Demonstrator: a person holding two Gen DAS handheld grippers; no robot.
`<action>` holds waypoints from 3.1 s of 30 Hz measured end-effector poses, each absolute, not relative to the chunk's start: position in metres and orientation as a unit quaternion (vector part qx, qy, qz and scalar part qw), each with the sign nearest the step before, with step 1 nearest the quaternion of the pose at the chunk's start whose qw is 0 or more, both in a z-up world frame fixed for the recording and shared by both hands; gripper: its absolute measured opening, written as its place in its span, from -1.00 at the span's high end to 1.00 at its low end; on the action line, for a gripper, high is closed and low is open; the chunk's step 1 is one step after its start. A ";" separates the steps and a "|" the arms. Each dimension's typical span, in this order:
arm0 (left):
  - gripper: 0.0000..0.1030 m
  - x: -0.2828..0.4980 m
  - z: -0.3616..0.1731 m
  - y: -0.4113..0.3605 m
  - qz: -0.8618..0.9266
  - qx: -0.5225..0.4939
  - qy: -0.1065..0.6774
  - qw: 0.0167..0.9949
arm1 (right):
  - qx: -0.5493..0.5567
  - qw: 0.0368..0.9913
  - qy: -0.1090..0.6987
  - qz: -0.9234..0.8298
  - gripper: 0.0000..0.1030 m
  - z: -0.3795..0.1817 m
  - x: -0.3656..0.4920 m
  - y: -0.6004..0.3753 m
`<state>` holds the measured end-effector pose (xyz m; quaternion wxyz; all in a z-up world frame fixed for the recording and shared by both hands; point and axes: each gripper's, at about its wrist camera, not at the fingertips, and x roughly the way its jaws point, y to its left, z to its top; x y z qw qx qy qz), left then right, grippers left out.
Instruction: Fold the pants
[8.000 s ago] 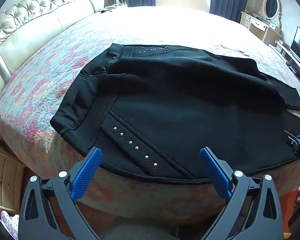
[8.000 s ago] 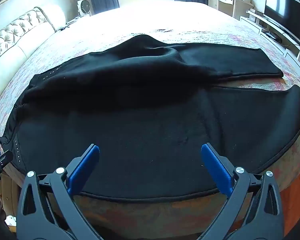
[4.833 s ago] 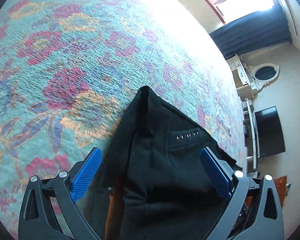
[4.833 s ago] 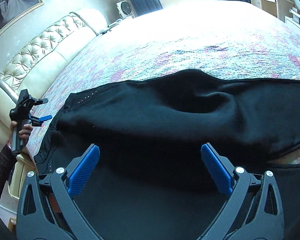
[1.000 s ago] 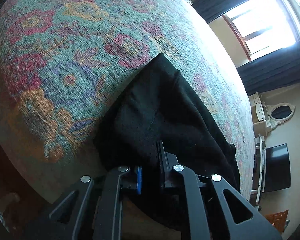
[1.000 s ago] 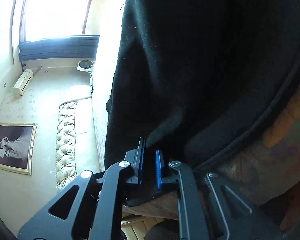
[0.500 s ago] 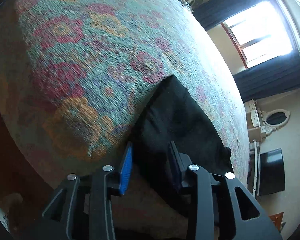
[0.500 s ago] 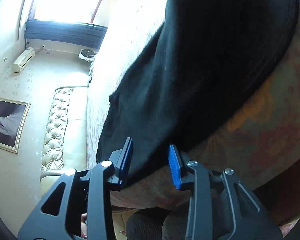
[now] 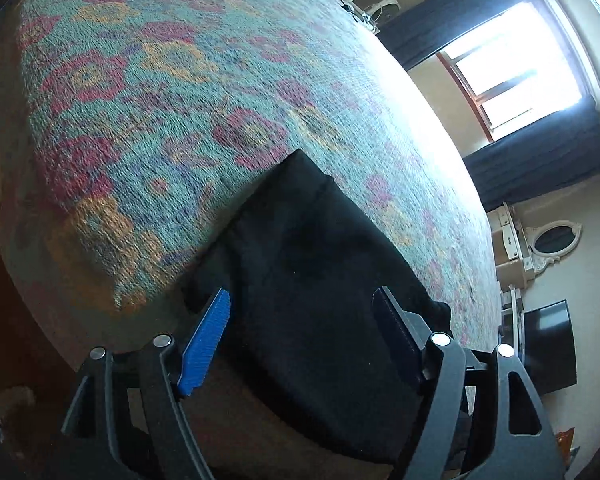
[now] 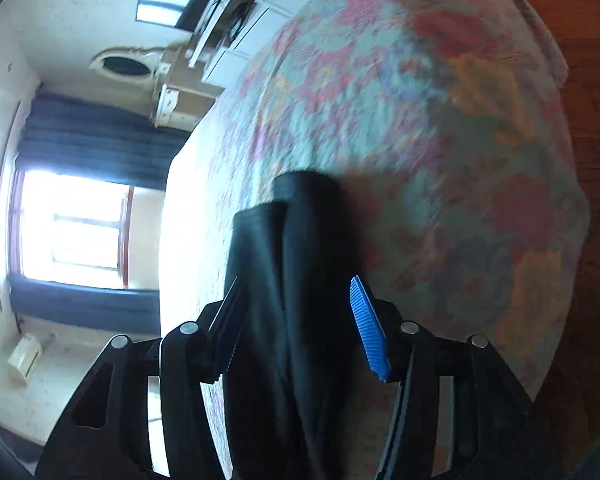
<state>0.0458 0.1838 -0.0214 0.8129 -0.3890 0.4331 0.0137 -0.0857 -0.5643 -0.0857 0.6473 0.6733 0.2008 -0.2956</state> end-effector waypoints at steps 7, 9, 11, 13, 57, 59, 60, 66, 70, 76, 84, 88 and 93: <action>-0.49 0.056 -0.005 0.151 -0.045 -0.386 0.386 0.837 | 0.772 0.584 0.204 -0.147 -0.11 -0.149 -0.085 -0.567; -0.51 0.060 -0.006 0.137 -0.059 -0.378 0.393 0.836 | 0.781 0.580 0.201 -0.112 -0.16 -0.155 -0.073 -0.565; -0.51 0.062 -0.012 0.128 -0.065 -0.377 0.407 0.830 | 0.777 0.590 0.180 -0.125 -0.17 -0.146 -0.076 -0.573; -0.51 0.063 -0.021 0.123 -0.061 -0.380 0.423 0.820 | 0.773 0.601 0.136 -0.151 -0.29 -0.139 -0.088 -0.588; -0.67 0.069 -0.042 0.110 -0.047 -0.381 0.446 0.808 | 0.570 0.749 0.252 -0.225 0.89 -0.060 -0.061 -0.628; -0.67 0.069 -0.043 0.111 -0.045 -0.380 0.447 0.809 | 0.578 0.730 0.279 -0.234 0.89 -0.081 -0.081 -0.628; -0.67 0.069 -0.043 0.111 -0.045 -0.377 0.448 0.809 | 0.588 0.718 0.286 -0.239 0.89 -0.094 -0.087 -0.628; -0.67 0.067 -0.038 0.112 -0.050 -0.387 0.450 0.804 | 0.604 0.712 0.270 -0.234 0.89 -0.108 -0.093 -0.625; -0.67 0.064 -0.037 0.118 -0.048 -0.414 0.443 0.793 | 0.604 0.714 0.266 -0.234 0.82 -0.100 -0.102 -0.630; -0.67 0.066 -0.029 0.111 -0.051 -0.384 0.443 0.809 | 0.533 0.752 0.264 -0.286 0.12 -0.064 -0.100 -0.652; -0.67 0.074 -0.020 0.088 -0.073 -0.288 0.446 0.844 | 0.458 0.781 0.393 -0.159 -0.32 -0.074 -0.017 -0.670; -0.67 0.080 -0.035 0.095 -0.069 -0.303 0.473 0.825 | 0.418 0.773 0.455 -0.144 -0.50 -0.089 0.003 -0.666; -0.67 0.081 -0.040 0.098 -0.075 -0.310 0.482 0.816 | 0.320 0.784 0.517 -0.129 -0.10 -0.085 0.015 -0.633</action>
